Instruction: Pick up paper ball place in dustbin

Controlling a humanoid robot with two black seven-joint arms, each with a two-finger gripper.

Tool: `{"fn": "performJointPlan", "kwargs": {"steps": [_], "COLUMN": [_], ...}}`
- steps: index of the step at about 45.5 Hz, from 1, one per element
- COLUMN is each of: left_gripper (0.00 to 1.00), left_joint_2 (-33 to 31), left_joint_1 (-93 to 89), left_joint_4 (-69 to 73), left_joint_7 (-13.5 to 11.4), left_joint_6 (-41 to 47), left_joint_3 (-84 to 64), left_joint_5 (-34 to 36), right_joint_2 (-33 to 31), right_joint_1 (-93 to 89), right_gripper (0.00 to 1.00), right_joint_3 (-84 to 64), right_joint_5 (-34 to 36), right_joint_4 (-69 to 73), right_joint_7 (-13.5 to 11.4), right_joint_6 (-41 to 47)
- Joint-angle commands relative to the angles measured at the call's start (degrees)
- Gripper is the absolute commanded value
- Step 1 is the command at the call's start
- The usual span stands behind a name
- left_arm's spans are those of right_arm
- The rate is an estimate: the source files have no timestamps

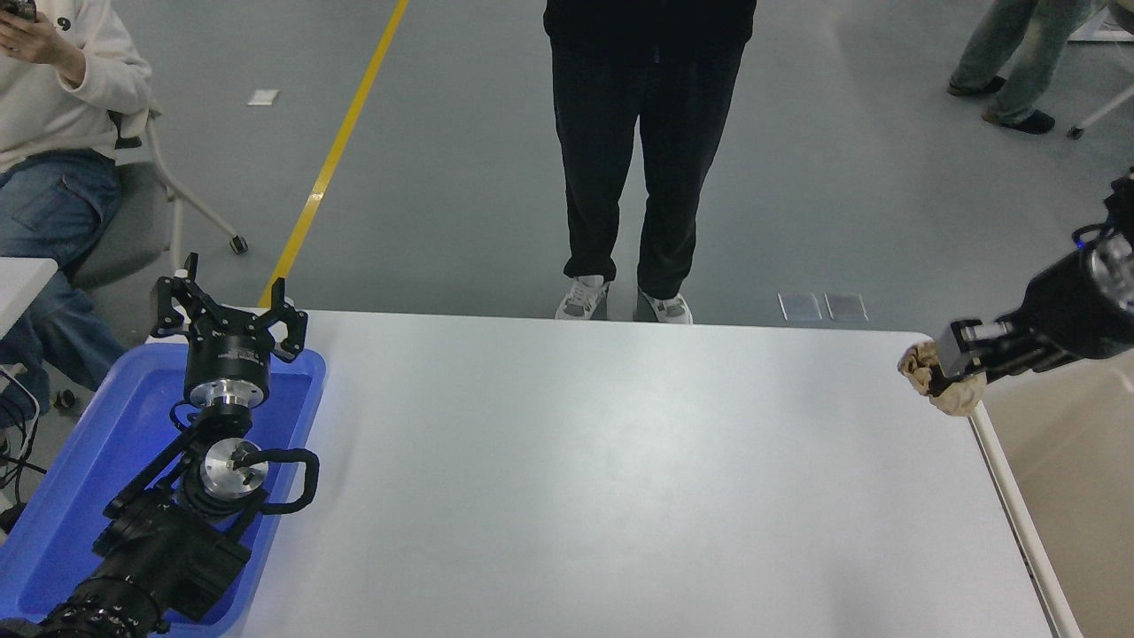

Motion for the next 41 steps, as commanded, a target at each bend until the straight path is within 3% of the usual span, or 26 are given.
{"fn": "performJointPlan", "kwargs": {"steps": [1,12,25,35,41], "left_gripper": [0.99,0.99,0.99,0.99,0.99], "left_joint_2": [0.00,0.00,0.00,0.00,0.00], "left_joint_1": [0.00,0.00,0.00,0.00,0.00], "left_joint_4": [0.00,0.00,0.00,0.00,0.00], "left_joint_7": [0.00,0.00,0.00,0.00,0.00], "left_joint_6": [0.00,0.00,0.00,0.00,0.00], "left_joint_3": [0.00,0.00,0.00,0.00,0.00], "left_joint_5": [0.00,0.00,0.08,0.00,0.00], "right_joint_2": [-2.20,-12.74,-21.63,-20.58,-15.84], "right_joint_1": [5.10,8.62,-1.83,-19.66,-33.28], "right_gripper": [0.00,0.00,0.00,0.00,0.00], "right_joint_3": [-1.69,-0.82,3.04,13.15,20.88], "right_joint_5": [3.87,8.62,20.39,35.15,45.18], "right_joint_4": [-0.35,-10.54,-16.18,-22.06,-31.28], "right_joint_7": [-2.99,-6.25,-6.51,-6.52,-6.16], "right_joint_6": [1.25,-3.05,-32.48,-52.97,-56.59]}}
